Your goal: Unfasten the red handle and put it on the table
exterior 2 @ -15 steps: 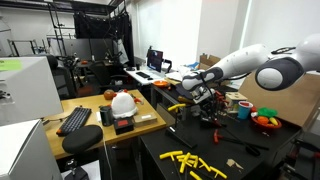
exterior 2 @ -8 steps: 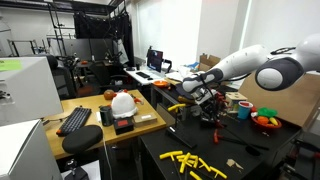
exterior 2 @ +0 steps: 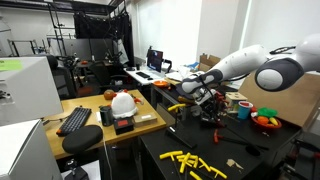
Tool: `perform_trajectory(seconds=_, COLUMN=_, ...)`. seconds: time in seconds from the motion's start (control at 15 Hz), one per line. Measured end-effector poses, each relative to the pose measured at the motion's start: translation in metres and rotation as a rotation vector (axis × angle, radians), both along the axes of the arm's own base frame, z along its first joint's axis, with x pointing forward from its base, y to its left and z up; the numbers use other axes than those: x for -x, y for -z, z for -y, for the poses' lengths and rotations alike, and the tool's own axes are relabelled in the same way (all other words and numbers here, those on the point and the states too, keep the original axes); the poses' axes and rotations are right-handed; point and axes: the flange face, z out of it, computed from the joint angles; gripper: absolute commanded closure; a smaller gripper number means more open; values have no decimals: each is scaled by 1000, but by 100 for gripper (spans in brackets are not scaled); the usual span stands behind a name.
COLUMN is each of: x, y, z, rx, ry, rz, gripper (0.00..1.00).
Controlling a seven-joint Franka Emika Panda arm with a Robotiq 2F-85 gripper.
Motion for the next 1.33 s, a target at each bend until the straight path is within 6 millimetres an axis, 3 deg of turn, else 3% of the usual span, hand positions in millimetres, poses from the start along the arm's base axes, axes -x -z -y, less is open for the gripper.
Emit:
perform_trajectory(seconds=0.4, x=-1, y=0, z=-5, rx=11, ry=-16, rz=-2, gripper=94)
perform_trajectory(seconds=0.47, x=-1, y=-1, z=-5, rx=13, ry=-18, rz=-2, gripper=78)
perform_trajectory(seconds=0.53, x=-1, y=-1, z=-5, rx=14, ry=-19, rz=-2, gripper=52)
perform_trajectory(seconds=0.67, x=-1, y=-1, z=-6, rx=14, ry=-19, rz=-2, gripper=47)
perform_trajectory(seconds=1.07, x=-2, y=-2, z=-7, rx=15, ry=-22, rz=0, gripper=4)
perform_trajectory(seconds=1.33, x=-3, y=-3, z=-7, rx=15, ry=-23, rz=3, gripper=0)
